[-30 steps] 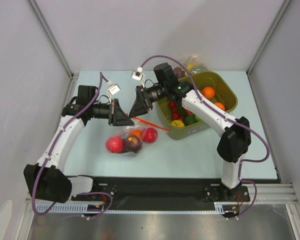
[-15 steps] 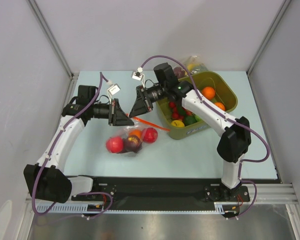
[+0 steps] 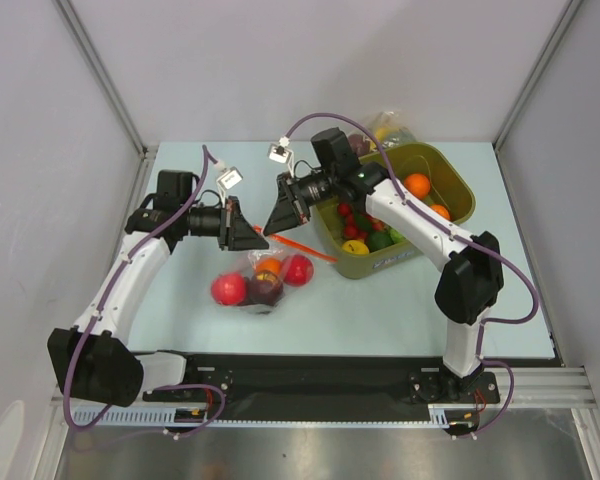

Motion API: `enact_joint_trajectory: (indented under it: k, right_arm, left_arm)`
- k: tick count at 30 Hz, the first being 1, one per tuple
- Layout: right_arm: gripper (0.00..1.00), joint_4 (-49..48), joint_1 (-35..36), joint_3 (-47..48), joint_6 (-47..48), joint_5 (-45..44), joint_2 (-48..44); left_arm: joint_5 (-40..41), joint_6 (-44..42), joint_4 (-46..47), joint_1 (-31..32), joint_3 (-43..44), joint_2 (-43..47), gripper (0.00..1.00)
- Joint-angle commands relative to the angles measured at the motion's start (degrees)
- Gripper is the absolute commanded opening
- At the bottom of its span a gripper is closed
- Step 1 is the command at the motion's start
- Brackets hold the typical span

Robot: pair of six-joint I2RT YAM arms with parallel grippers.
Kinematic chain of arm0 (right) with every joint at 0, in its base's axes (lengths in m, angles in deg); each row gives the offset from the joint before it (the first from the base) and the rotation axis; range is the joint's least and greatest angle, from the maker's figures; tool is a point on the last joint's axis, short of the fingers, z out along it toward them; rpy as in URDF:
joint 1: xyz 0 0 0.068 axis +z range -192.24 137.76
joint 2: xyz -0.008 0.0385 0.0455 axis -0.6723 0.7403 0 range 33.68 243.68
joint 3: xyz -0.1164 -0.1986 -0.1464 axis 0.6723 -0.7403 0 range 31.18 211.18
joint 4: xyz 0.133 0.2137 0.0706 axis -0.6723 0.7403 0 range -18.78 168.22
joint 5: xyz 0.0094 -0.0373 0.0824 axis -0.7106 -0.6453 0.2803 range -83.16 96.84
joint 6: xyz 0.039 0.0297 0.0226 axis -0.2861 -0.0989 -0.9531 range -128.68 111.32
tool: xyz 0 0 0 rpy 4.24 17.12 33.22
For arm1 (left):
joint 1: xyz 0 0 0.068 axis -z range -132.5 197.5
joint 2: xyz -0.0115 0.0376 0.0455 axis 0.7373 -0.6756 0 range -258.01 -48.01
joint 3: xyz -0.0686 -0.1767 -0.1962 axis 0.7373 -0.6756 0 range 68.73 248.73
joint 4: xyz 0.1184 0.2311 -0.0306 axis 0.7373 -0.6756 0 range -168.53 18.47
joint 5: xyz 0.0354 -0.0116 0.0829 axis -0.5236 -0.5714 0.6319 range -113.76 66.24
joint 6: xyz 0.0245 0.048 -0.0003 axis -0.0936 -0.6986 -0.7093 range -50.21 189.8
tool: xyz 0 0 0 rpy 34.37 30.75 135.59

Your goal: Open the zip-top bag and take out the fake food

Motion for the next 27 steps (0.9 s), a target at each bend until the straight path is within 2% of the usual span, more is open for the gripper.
enact_joint_trajectory:
  k: [1, 9, 19, 27]
  right_arm:
    - [0.00, 3.27, -0.37, -0.41, 2.17, -0.29, -1.63]
    - [0.00, 6.61, -1.43, -0.23, 4.63, -1.61, -1.90]
    - [0.00, 9.60, -1.96, -0.85, 6.65, -3.36, -2.60]
    - [0.00, 11.01, -1.87, -0.93, 6.92, -4.07, -2.78]
  left_arm:
    - [0.31, -0.90, 1.92, -0.69, 0.71, 1.65, 0.00]
    - [4.62, -2.83, 0.15, -3.32, 0.89, 2.44, 0.00]
    - [12.26, -1.70, 2.96, -4.47, 0.45, 3.06, 0.00]
    - [22.71, 0.15, 5.07, -4.64, -0.26, 3.15, 0.00]
